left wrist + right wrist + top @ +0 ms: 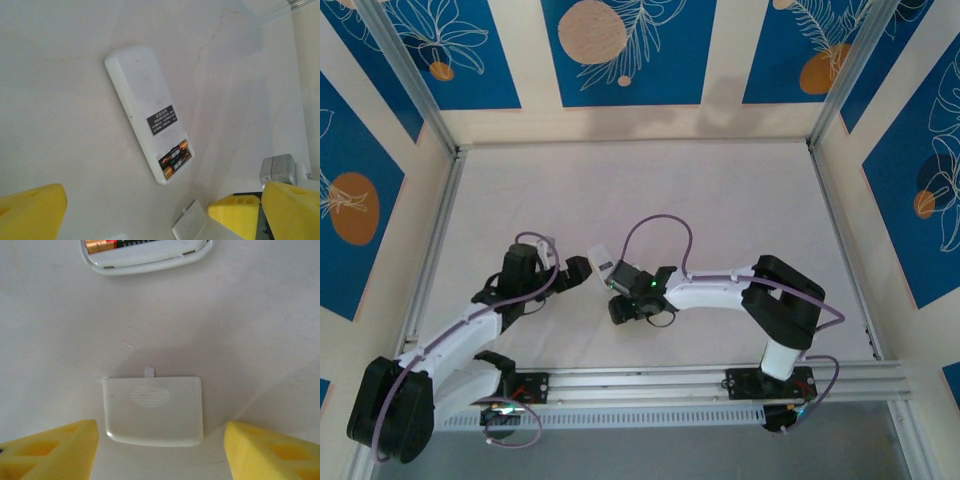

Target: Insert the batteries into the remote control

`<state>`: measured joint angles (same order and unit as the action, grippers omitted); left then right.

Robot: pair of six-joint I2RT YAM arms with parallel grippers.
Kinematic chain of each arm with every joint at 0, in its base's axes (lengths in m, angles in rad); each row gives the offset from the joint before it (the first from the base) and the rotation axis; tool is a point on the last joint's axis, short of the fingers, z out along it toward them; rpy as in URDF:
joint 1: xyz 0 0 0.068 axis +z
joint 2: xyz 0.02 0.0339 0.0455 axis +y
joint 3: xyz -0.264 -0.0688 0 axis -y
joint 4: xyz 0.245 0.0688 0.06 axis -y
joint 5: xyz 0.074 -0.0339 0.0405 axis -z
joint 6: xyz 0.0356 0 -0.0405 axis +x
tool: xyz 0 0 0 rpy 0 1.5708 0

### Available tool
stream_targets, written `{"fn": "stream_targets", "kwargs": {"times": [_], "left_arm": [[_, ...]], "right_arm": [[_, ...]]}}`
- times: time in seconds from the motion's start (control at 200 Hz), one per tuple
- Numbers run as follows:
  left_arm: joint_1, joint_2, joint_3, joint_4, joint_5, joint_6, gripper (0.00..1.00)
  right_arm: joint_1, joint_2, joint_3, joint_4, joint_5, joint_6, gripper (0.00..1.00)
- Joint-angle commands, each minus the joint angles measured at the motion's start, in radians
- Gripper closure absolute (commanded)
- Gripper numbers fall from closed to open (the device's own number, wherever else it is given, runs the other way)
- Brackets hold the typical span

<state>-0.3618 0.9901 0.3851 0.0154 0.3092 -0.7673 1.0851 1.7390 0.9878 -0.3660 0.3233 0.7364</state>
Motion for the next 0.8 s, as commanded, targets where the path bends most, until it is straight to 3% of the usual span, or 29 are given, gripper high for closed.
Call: {"fn": "stream_targets", "kwargs": {"times": [0.0,0.795], "left_arm": [[0.009,0.0,-0.017,-0.026,-0.003,0.009,0.0],[0.01,0.03,-0.027,0.022,0.023,-0.007,0.0]], "right_arm": [[0.013,0.024,0.035,-0.022,0.06,-0.032,0.31],[0.101,0.06,0.08,-0.106,0.157,-0.036,0.37]]}}
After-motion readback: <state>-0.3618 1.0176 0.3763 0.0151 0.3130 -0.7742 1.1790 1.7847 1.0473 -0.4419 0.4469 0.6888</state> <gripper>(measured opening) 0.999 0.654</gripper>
